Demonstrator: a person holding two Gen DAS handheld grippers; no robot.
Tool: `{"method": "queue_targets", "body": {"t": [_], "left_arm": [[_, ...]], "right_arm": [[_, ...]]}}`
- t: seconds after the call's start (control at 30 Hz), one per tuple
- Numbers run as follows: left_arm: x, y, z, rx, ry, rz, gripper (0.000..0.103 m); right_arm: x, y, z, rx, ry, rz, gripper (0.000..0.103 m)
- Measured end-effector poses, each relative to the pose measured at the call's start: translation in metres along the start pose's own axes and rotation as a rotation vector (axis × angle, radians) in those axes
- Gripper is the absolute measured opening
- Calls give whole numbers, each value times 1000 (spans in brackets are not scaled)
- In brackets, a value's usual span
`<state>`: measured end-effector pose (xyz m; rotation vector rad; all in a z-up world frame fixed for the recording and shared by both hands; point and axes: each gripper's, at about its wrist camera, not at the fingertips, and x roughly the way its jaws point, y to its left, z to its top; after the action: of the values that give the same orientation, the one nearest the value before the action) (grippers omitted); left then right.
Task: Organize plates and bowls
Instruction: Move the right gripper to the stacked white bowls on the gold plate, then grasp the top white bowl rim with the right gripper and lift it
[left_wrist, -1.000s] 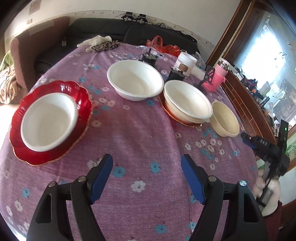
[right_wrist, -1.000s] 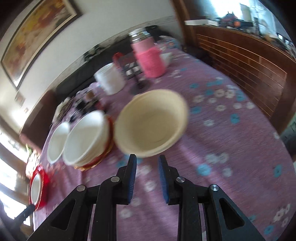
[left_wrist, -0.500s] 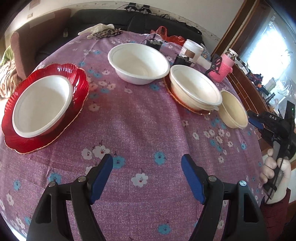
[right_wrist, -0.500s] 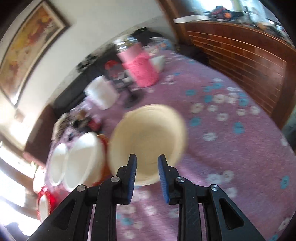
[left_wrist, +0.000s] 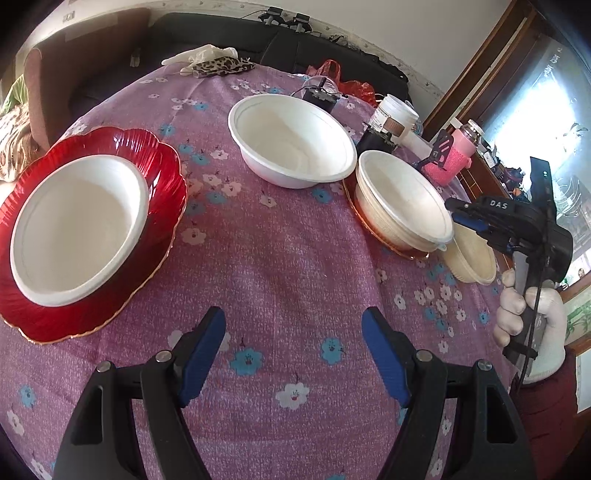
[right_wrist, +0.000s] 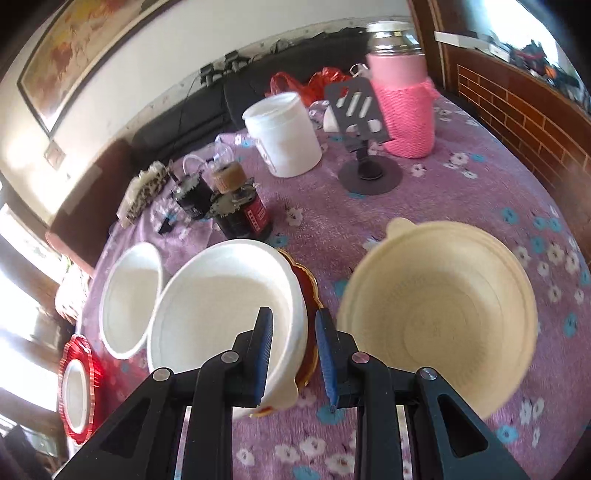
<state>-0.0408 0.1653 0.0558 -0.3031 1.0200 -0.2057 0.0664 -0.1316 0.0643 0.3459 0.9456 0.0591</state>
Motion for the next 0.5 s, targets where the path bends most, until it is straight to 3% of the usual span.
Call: {"method": "queue_targets", "body": {"t": [0.13,0.23,0.4,0.5], "left_arm": [[7,2,1,-10,19,-11,75],[9,2,-1,-12,24,-13,75],[5,5,-2,-19,16,-11,75],[1,7,-3,-31,10,-20,75]], "right_arm": [[17,9,6,-36,29,-32,25],[15,10,5,-36,14,-27,9],[-19,16,-7,-53,-45,60,9],[-56,34,-26,-134,-88,161,8]]}}
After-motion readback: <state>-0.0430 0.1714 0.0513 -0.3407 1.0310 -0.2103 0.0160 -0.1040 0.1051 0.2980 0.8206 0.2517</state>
